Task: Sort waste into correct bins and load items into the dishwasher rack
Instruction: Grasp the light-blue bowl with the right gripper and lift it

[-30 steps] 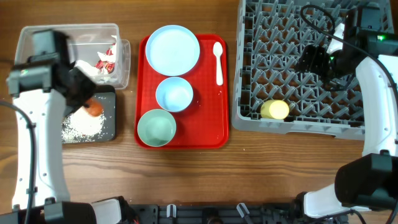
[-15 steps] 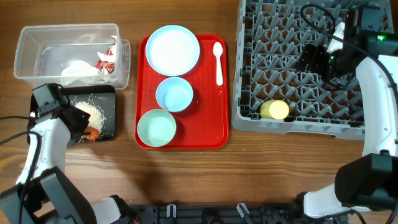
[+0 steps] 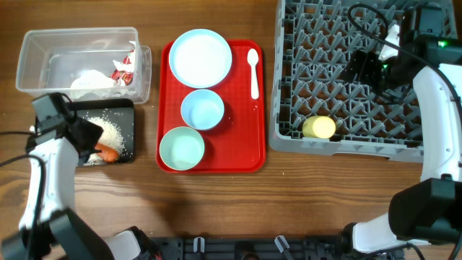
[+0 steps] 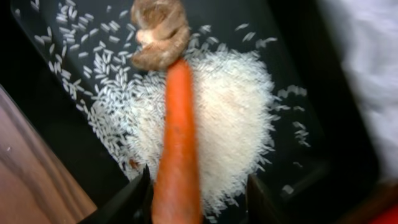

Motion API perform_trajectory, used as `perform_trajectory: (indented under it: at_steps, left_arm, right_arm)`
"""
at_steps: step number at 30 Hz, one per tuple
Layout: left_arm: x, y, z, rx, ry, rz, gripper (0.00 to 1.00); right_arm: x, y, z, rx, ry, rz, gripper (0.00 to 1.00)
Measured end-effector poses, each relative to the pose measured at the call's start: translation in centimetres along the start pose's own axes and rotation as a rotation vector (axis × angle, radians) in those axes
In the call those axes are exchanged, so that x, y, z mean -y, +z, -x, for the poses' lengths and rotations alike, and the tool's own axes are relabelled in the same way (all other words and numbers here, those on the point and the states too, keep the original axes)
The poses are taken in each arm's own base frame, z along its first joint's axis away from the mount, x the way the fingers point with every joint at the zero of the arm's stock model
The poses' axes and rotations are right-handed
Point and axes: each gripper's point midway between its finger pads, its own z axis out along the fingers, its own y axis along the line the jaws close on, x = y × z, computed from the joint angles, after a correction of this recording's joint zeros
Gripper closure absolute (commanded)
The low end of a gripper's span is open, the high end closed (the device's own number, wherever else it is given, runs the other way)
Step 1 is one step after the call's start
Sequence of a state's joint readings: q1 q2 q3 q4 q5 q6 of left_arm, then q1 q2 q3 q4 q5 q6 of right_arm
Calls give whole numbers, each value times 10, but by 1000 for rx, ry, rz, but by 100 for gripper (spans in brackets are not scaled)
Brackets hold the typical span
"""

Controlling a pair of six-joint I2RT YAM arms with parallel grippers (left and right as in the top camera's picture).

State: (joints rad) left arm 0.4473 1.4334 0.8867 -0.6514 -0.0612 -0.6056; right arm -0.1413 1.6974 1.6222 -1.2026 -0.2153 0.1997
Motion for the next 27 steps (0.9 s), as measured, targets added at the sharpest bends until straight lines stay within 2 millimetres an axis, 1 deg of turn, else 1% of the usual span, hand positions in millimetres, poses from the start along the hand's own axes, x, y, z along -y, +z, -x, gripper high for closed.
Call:
perform_trajectory:
  at_steps: [1,3,4,5,6,7,8,9,11,12,13,14,15,16,17,18,19,21,22,23,24,25,27]
  left_arm:
    - [8,-16,9,28,5,-37,48]
    - [28,-58,29,105,20,-132,43]
    - [36,-81,36,144,27,-174,42]
    - [44,-106,44,195,37,-224,41]
    - [50,-123,47,232,45,-262,39]
    - [55,-139,50,268,58,-300,40]
    - [61,-154,52,305,72,-336,38]
    - [71,-170,55,358,101,-390,34]
    - [92,-194,60,439,163,-482,34]
    - [114,-211,63,509,221,-559,30]
    - [130,-223,64,554,266,-610,29]
    - [145,-233,64,597,302,-649,27]
    - [157,-237,61,619,341,-665,22]
    - [162,-233,62,623,358,-651,17]
    - [164,-225,64,622,378,-620,12]
    - [167,-214,69,614,393,-584,7]
    - [171,-201,73,602,413,-547,1]
    - [178,-164,79,564,457,-459,0]
    - [178,-151,80,552,463,-428,0]
    - [177,-130,80,525,474,-379,0]
    - [175,-112,81,505,484,-334,0]
    - [173,-100,81,493,489,-300,0]
    - [170,-87,80,477,495,-261,0]
  right_arm:
    - [-5,1,1,3,-16,12,2]
    - [-29,4,1,18,-87,49,0]
    - [-45,6,0,29,-129,70,0]
    - [-70,8,-2,43,-191,101,0]
    - [-86,9,-5,51,-226,121,0]
    - [-113,11,-8,72,-279,158,0]
    - [-137,11,-9,101,-321,195,0]
    - [-158,10,-13,121,-358,229,0]
    - [-200,6,-15,191,-430,304,0]
    - [-222,1,-14,239,-465,346,0]
    - [-232,-1,-13,260,-479,367,1]
    - [-247,-2,-9,302,-499,397,0]
    - [-259,1,-7,324,-512,419,0]
    - [-264,6,-6,326,-515,425,0]
    - [-270,14,-6,323,-519,429,0]
    - [-274,25,-7,317,-525,430,0]
    - [-281,37,-7,313,-540,439,0]
    - [-292,56,-7,315,-572,450,0]
    - [-296,65,-8,314,-580,454,0]
    - [-298,76,-10,302,-585,455,1]
    - [-299,87,-12,286,-584,452,1]
    - [-297,102,-14,261,-573,444,1]
    - [-292,126,-19,215,-547,423,3]
